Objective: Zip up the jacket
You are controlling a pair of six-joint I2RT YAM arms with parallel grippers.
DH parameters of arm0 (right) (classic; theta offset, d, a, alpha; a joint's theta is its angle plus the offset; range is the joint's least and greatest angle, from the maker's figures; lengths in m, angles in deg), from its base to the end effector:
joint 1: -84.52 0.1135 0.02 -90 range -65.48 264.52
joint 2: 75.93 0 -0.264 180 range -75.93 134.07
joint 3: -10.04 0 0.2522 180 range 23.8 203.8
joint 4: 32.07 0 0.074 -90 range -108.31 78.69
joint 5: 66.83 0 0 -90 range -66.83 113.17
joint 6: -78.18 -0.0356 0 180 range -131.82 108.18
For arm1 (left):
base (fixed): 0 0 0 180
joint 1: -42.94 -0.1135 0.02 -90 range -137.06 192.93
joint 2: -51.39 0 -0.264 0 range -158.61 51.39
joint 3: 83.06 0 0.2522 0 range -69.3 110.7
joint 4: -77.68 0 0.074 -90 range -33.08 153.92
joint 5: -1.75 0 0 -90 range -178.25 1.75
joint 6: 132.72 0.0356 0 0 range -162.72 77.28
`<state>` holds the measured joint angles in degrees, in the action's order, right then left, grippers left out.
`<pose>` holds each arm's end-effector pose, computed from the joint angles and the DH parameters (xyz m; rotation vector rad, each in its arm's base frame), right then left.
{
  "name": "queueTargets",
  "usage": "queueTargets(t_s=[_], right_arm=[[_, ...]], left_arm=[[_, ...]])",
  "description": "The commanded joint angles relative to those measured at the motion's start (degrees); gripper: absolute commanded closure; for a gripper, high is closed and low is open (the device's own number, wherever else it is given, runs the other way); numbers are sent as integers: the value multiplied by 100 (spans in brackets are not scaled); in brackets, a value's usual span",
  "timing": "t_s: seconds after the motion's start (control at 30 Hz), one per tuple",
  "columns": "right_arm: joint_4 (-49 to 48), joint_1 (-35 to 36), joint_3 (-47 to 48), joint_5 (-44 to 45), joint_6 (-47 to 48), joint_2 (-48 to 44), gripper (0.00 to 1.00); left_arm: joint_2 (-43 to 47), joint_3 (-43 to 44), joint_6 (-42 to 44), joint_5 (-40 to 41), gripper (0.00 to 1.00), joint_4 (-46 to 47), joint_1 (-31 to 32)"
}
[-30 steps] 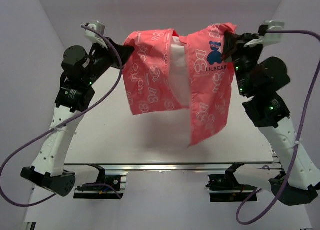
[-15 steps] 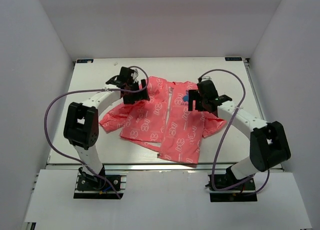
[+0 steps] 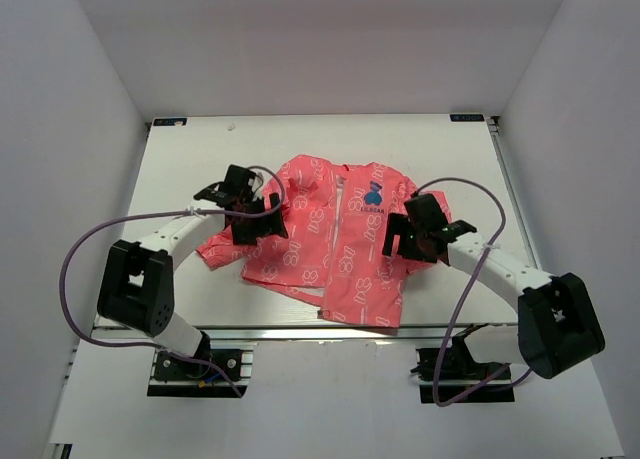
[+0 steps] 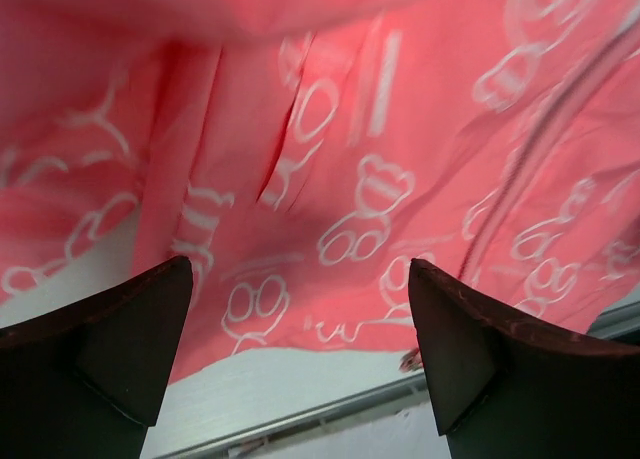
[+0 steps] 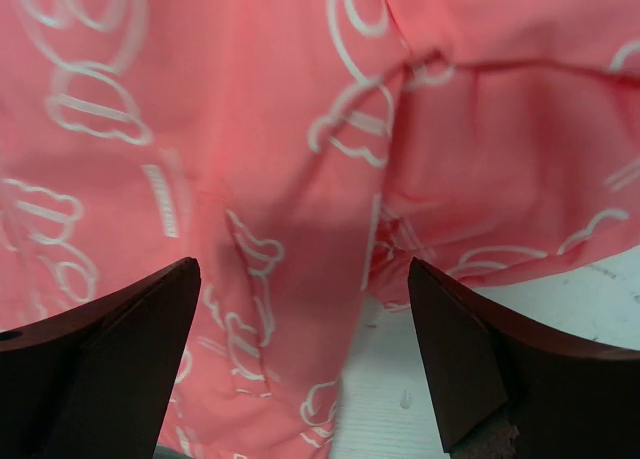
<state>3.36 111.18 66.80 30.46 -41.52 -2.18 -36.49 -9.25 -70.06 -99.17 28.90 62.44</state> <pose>0.2290 0.1099 0.2066 0.1202 2.4910 0.2606 0.2849 -0.1080 0.2191 -0.1241 2.7358 -0.5029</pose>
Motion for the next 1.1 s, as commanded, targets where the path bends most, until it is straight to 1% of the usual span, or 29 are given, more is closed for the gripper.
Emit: queueTargets(t_s=[0.0,0.03,0.1,0.2,0.23,0.27,0.3,0.33,0.37,0.4,0.43,0.5,0.53,0.57,0.6,0.63,0.67,0.7,0.73,0.77,0.8,0.83,0.9,0.93,0.97,1.03,1.07], right_arm=[[-100,-2,-161,-157,-335,208,11],[-180,-11,-161,-175,-335,209,11],[-425,-11,-100,-140,-344,525,11],[-786,-98,251,167,-265,1148,11],[-874,-151,392,246,-256,1533,11],[-945,-204,550,360,-204,1745,14],[-954,-370,969,387,-177,1956,18],[-980,-450,1199,483,-142,2402,22],[-1015,-520,1428,519,32,2624,31],[-1033,-669,1935,537,129,2844,44],[-1059,-723,2201,563,226,3264,44],[-1121,-906,2719,572,541,3661,46],[-1165,-969,3201,494,657,4003,46],[-1261,-1030,3440,484,753,4145,46],[-1271,-1170,3669,475,885,4269,46],[-1236,-1241,4202,353,973,4496,44],[-966,-1303,4486,326,1000,4585,41],[-833,-1399,4741,204,1227,4638,37],[-579,-1426,5031,20,1351,4700,32],[-263,-1417,5512,-121,1404,4674,25],[45,-1374,5560,-175,1466,4605,21],[117,-1330,5352,-175,1597,4334,11],[48,-1119,4843,-18,1668,3938,11],[48,-1014,4344,183,1686,3536,11],[74,-752,4113,307,1616,3340,11],[222,-452,3743,431,1528,2910,11],[276,-94,3585,475,1319,2821,11]], left_arm=[[-10,-362,-61,-358,2,197,0],[-89,-371,-62,-385,2,259,0],[-413,-293,-79,-420,2,408,0],[-949,-38,-97,-297,2,654,0],[-1116,84,-88,-201,2,707,-8],[-1292,242,-88,-157,2,725,-8],[-1668,618,-71,-139,2,725,-8],[-1863,831,-71,-104,2,699,-17],[-2056,1050,-71,-69,2,638,-26],[-2397,1470,-44,-51,2,620,-43],[-2540,1657,-35,-51,2,611,-78],[-2795,2026,8,-69,2,646,-140],[-3031,2420,17,-25,2,646,-227],[-3147,2624,35,71,2,542,-280],[-3261,2861,35,116,2,401,-324],[-3419,3324,70,90,2,104,-412],[-3438,3442,105,64,2,23,-439],[-3403,3495,114,124,2,-47,-439],[-3325,3391,123,160,2,-92,-439],[-3019,3208,123,151,2,-57,-430],[-2816,2997,97,108,2,4,-430],[-2379,2516,88,99,2,135,-430],[-1937,2126,61,81,2,163,-430],[-1570,1864,53,125,2,93,-430],[-1418,1774,44,142,2,40,-430],[-1163,1633,70,186,2,-161,-430],[-1049,1493,79,195,2,-206,-430]])
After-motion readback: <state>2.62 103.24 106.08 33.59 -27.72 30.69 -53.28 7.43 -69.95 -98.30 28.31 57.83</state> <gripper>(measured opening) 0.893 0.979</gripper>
